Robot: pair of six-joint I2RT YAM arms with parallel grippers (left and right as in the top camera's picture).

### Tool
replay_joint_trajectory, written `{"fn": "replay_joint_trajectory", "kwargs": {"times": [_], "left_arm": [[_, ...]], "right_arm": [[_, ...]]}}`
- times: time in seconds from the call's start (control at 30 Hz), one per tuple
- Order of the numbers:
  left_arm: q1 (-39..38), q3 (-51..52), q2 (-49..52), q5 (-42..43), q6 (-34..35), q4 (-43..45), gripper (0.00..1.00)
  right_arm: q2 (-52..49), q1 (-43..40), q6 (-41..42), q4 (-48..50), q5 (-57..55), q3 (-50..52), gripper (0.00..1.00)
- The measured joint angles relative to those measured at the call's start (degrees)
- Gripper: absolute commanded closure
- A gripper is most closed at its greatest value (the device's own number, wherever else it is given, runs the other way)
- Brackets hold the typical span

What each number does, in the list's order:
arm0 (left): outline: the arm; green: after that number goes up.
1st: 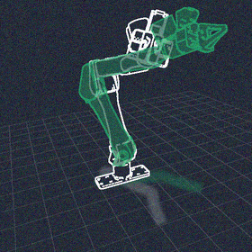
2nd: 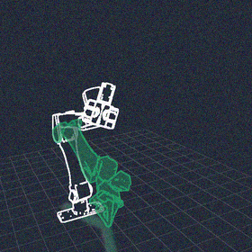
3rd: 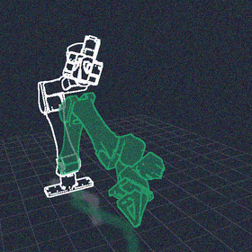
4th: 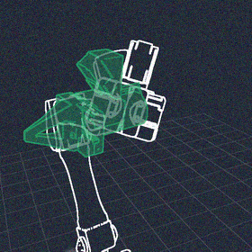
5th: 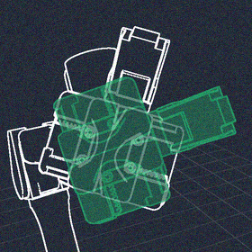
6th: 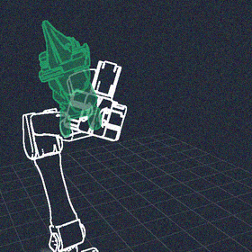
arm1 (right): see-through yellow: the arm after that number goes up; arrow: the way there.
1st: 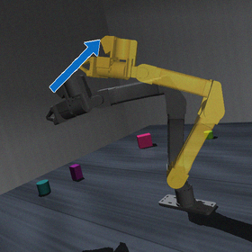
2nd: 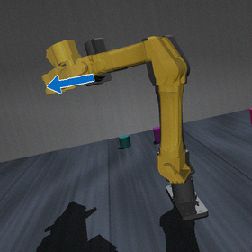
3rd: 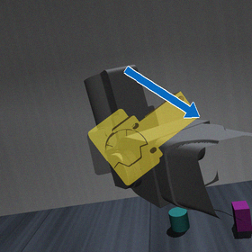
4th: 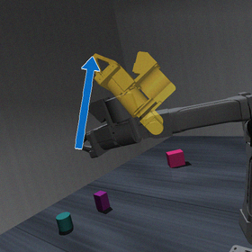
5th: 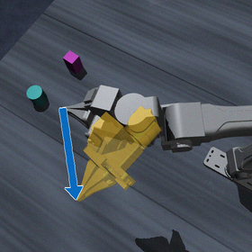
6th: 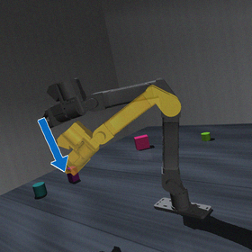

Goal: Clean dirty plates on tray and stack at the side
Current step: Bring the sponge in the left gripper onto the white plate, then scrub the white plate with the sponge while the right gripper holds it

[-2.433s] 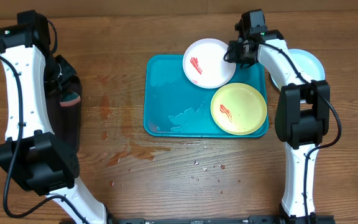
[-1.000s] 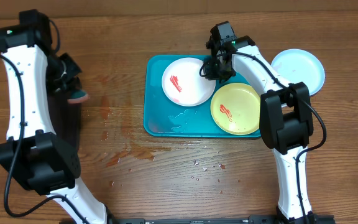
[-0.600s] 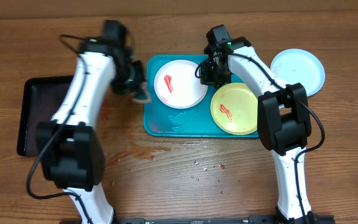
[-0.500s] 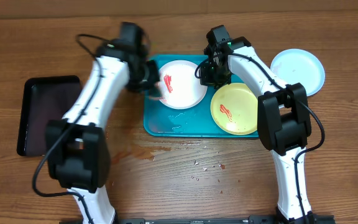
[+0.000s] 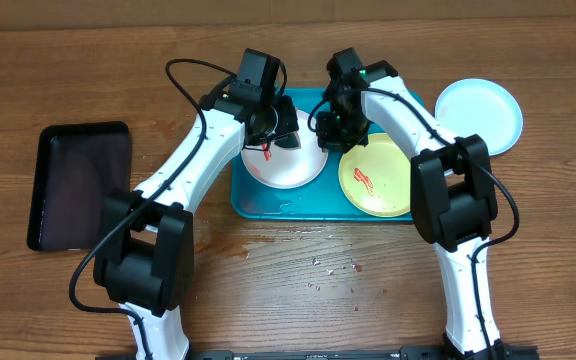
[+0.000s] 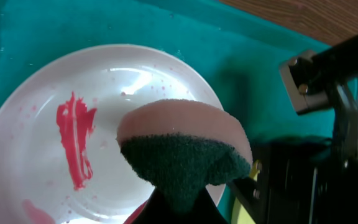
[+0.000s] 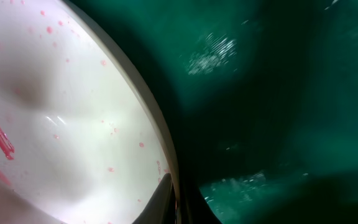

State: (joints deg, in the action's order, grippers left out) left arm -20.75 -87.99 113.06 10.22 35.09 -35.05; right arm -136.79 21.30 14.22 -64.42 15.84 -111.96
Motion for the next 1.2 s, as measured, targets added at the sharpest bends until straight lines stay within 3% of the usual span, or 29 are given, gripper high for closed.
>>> {"fn": "replay_joint_trajectory", "kwargs": {"times": [0.03, 0.07, 0.13, 0.17, 0.43, 0.5, 0.53, 0.63, 1.2], "left_arm": [[0.02, 0.0, 0.17, -0.44, 0.11, 0.0, 0.96], [0.0, 0.0, 0.42, -0.98, 0.26, 0.0, 0.95], [0.13, 0.0, 1.33, -1.92, 0.59, 0.0, 0.96], [0.15, 0.0, 1.73, -2.14, 0.63, -0.02, 0.96], [0.22, 0.31, 2.89, -3.5, 0.83, -0.04, 0.96], [0.22, 0.33, 2.89, -3.65, 0.85, -0.04, 0.96], [0.22, 0.31, 2.89, -3.65, 0.85, -0.07, 0.96], [0.22, 0.31, 3.13, -3.65, 0.87, -0.22, 0.96], [0.22, 0.24, 10.73, -3.43, 5.03, 2.51, 0.96]], "right_arm": [[0.0, 0.26, -0.07, -0.09, 0.0, 0.0, 0.96], [0.02, 0.46, -0.11, -0.13, -0.02, 0.0, 0.82], [0.02, 0.85, -0.35, -0.24, -0.5, 0.0, 0.68], [0.02, 1.05, -0.22, -0.15, -0.55, 0.0, 0.54], [0.46, 1.44, -0.76, 5.35, -1.42, 0.0, 0.53], [0.46, 1.44, -0.76, 6.86, -1.73, 0.0, 0.64], [0.44, 1.44, -0.98, 8.26, -2.21, 0.02, 0.78], [0.33, 1.38, -1.62, 8.61, -2.99, 0.22, 0.92], [0.31, 1.29, -1.84, 8.5, -2.91, 1.09, 0.92]]}}
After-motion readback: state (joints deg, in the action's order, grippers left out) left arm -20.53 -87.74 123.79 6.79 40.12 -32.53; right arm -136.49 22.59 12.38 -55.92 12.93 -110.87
